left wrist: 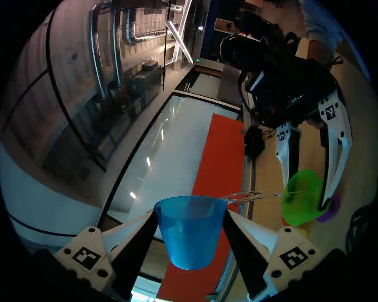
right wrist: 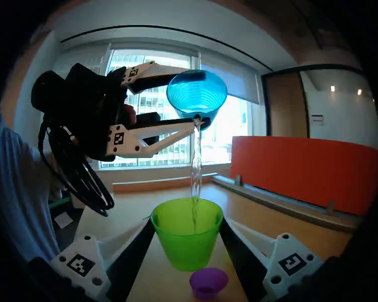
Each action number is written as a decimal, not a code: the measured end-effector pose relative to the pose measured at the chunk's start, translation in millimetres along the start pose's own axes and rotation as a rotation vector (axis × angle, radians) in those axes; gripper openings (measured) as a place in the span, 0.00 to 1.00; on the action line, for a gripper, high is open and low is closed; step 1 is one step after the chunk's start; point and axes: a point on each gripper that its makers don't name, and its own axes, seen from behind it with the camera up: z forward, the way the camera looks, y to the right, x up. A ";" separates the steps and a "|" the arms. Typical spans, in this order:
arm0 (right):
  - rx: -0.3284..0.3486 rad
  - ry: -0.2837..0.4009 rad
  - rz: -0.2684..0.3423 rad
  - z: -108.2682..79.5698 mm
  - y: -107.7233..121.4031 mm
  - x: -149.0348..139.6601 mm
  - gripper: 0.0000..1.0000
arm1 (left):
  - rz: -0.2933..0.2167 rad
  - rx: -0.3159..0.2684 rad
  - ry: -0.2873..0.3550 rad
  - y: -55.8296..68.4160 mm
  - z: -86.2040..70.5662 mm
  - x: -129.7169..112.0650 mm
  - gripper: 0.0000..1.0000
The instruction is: Pour water
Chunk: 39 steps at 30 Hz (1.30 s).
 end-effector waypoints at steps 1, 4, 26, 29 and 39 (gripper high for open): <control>-0.001 0.000 -0.001 0.1 0.4 0.0 0.91 | 0.006 0.001 0.000 -1.0 -0.1 0.3 0.87; -0.003 0.000 -0.002 0.2 1.1 0.2 0.91 | 0.021 0.003 0.000 -3.2 -0.7 1.1 0.87; -0.011 0.009 -0.005 0.2 2.7 4.1 0.90 | 0.137 0.015 0.007 -9.2 -2.9 8.4 0.87; -0.012 0.011 -0.006 0.2 2.8 5.1 0.90 | 0.157 0.016 0.003 -10.2 -2.5 8.6 0.87; -0.017 0.014 -0.006 -1.6 4.7 6.0 0.90 | 0.206 0.016 0.010 -9.0 0.9 12.9 0.87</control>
